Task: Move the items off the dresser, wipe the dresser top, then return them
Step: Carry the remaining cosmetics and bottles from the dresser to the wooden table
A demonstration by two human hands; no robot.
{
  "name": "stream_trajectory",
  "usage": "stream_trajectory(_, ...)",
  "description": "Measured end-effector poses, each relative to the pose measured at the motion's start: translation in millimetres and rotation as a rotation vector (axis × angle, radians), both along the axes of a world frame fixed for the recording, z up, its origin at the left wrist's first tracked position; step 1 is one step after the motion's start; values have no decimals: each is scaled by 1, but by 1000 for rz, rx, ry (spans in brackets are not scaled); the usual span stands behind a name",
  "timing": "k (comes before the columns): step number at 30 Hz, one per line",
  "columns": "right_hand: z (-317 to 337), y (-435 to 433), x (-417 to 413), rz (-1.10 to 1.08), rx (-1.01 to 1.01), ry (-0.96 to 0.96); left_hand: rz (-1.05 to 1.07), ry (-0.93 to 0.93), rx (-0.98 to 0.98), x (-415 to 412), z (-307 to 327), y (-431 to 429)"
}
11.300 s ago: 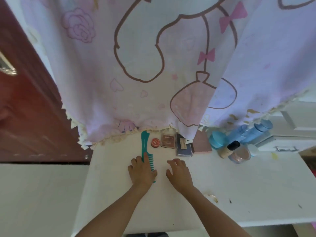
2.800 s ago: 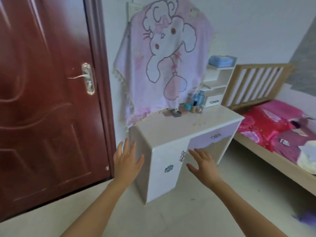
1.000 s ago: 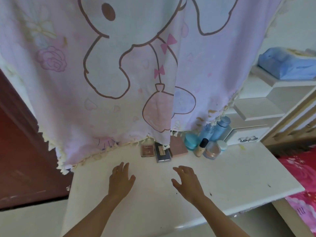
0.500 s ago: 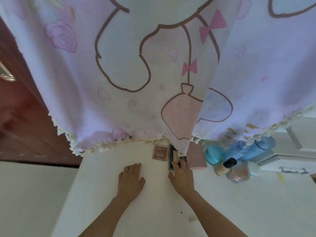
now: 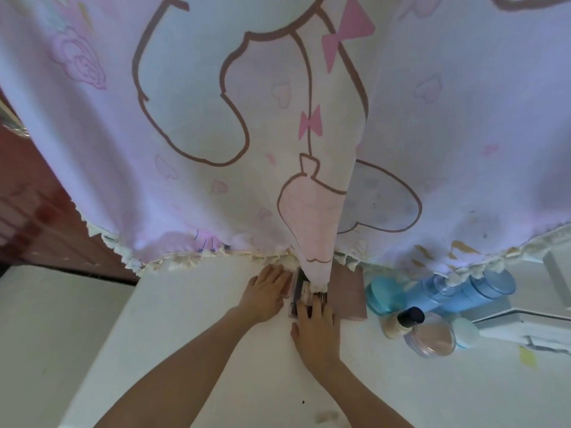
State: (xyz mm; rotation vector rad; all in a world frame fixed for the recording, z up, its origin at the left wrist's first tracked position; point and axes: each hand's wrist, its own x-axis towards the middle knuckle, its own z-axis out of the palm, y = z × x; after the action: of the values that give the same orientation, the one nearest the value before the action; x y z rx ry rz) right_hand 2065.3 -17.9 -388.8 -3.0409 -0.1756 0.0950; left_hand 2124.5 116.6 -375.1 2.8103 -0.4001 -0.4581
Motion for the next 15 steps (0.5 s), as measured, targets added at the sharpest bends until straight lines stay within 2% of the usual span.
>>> stream_trajectory(8,-6,-5,-23,90,66,-52,64,-10,127,-23,3,13)
stream_trajectory(12,-4,-10,-34,108,114,-82,118,-154,114,-55,-11,30)
stream_trajectory(15,-2,-9,-41,103,150,-27,166,-159,75,-75,-22,42)
